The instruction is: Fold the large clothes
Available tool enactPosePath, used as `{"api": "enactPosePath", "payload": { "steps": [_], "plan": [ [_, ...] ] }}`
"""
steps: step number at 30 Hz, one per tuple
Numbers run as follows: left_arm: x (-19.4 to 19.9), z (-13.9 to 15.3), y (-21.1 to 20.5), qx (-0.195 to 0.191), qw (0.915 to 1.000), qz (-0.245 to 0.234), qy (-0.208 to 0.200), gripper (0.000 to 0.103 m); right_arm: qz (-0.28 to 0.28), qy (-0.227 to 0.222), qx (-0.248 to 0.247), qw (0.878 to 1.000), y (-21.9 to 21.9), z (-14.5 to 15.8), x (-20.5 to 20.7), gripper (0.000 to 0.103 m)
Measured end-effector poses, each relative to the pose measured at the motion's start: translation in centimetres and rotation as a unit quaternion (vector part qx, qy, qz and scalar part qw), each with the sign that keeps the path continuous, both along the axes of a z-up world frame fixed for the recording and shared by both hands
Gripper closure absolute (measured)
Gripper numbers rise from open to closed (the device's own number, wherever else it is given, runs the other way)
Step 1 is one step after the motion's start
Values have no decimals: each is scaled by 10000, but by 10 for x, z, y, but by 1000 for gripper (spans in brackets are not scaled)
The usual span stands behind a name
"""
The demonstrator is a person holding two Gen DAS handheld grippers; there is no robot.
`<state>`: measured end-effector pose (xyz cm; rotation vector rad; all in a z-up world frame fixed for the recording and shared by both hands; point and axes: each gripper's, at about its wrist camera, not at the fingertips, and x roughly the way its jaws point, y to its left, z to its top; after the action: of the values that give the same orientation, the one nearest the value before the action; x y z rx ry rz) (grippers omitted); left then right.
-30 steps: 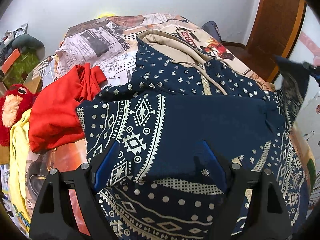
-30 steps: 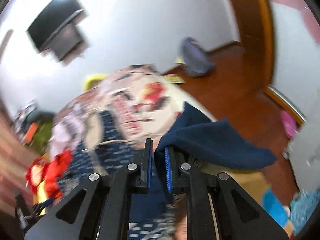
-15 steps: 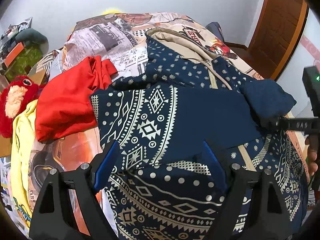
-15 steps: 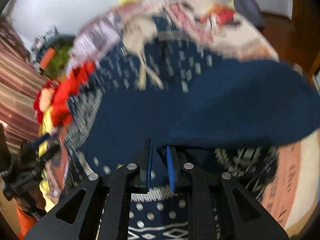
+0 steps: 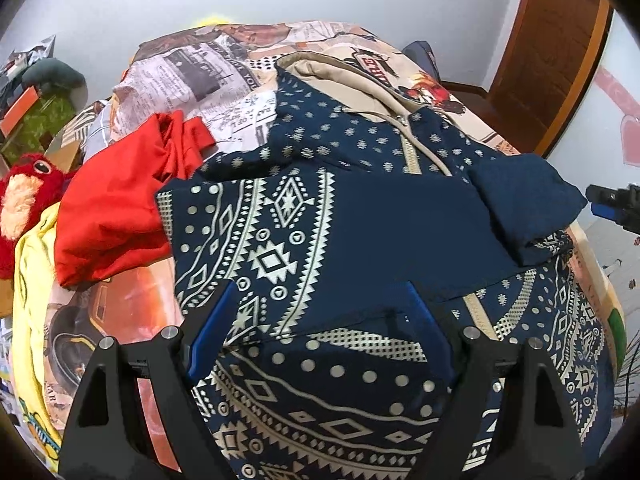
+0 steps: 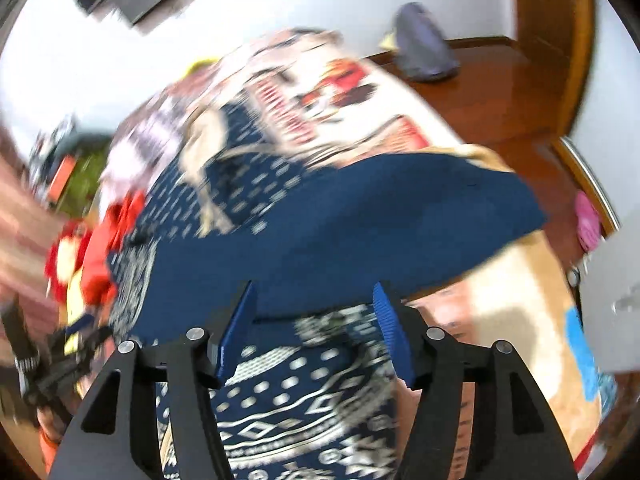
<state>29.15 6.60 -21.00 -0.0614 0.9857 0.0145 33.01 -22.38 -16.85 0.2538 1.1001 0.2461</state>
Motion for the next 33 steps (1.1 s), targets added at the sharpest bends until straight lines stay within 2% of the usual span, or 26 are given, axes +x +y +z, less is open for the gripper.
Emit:
{"api": "enactPosePath", "payload": {
  "steps": [5, 11, 13, 16, 18, 20, 22, 28, 33],
  "plan": [
    [3, -2, -8, 98, 9999, -110, 0, 20, -665, 243, -109, 9974, -37, -28, 18, 46],
    [6, -9, -5, 21, 10000, -57, 70, 20, -1188, 730, 382, 9895, -61, -66, 37, 46],
    [7, -12, -1, -39, 9999, 20, 94, 20, -1269, 733, 492, 9880, -60, -72, 41, 44],
    [8, -15, 2, -96, 9998, 91, 134, 20, -1391, 531, 430, 9879, -58, -68, 44, 47],
    [7, -15, 5, -100, 9998, 118, 136, 20, -1349, 432, 305, 9894, -55, -63, 48, 55],
    [6, -13, 6, -93, 9998, 125, 105, 20, -1182, 339, 281, 9920, -51, -57, 51, 83],
    [3, -11, 8, -89, 9999, 129, 60, 20, -996, 245, 332, 9942, -44, -49, 52, 92],
    [-7, 1, 21, -137, 9997, 199, -106, 20, -404, -583, 197, 9973, 6, 12, 48, 95],
    [-17, 13, 34, -190, 9991, 274, -278, 20, 254, -1209, 345, 9917, 65, 69, 42, 96]
  ]
}}
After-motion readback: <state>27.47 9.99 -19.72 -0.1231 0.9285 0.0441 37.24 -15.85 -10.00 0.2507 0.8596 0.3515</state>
